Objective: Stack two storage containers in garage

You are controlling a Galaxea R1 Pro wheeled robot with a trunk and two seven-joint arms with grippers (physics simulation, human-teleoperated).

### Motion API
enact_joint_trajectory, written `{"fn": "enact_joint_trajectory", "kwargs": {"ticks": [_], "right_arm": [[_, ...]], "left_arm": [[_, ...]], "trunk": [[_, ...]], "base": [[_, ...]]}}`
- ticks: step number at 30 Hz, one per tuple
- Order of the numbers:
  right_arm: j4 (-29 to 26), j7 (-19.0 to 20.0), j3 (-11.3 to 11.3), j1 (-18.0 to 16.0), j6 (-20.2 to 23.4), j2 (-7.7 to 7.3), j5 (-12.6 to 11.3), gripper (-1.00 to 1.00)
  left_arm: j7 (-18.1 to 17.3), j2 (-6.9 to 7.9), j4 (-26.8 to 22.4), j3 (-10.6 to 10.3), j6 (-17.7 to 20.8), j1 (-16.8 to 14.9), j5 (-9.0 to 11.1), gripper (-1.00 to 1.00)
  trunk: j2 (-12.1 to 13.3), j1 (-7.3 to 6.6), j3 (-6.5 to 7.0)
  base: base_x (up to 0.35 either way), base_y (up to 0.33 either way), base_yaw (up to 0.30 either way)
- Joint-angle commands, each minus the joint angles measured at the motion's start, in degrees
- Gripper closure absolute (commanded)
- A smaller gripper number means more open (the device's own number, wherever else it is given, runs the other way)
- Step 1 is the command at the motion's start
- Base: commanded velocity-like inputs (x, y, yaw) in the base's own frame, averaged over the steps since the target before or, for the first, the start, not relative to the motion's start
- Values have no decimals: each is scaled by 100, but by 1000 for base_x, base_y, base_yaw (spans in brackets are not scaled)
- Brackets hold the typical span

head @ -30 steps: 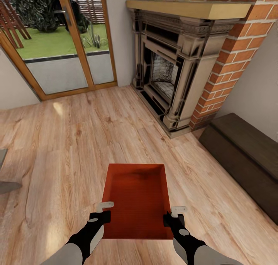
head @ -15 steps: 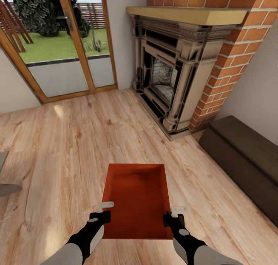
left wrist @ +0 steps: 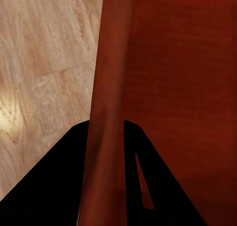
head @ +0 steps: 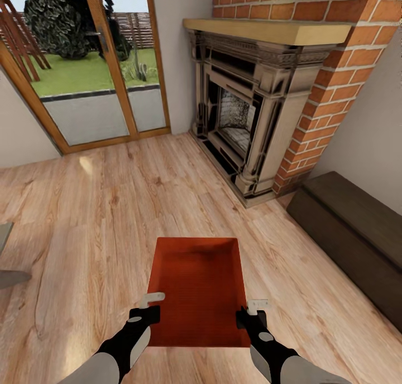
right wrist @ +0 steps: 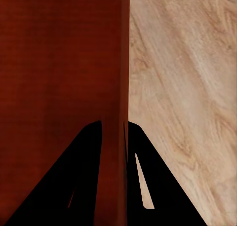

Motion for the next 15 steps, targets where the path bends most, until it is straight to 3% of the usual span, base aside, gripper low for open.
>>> {"fn": "enact_joint_trajectory", "kwargs": {"ticks": [1, 15], "right_arm": [[20, 5, -88, 0, -4, 5, 80, 100], [19, 5, -90, 0, -4, 5, 80, 100]], "left_arm": [[41, -8, -27, 107, 34, -3, -70, 100], [41, -6, 9, 122, 34, -3, -74, 100]], "trunk": [[-3, 0, 5], [-3, 0, 133]], "base": [[0, 0, 0], [0, 0, 0]]}}
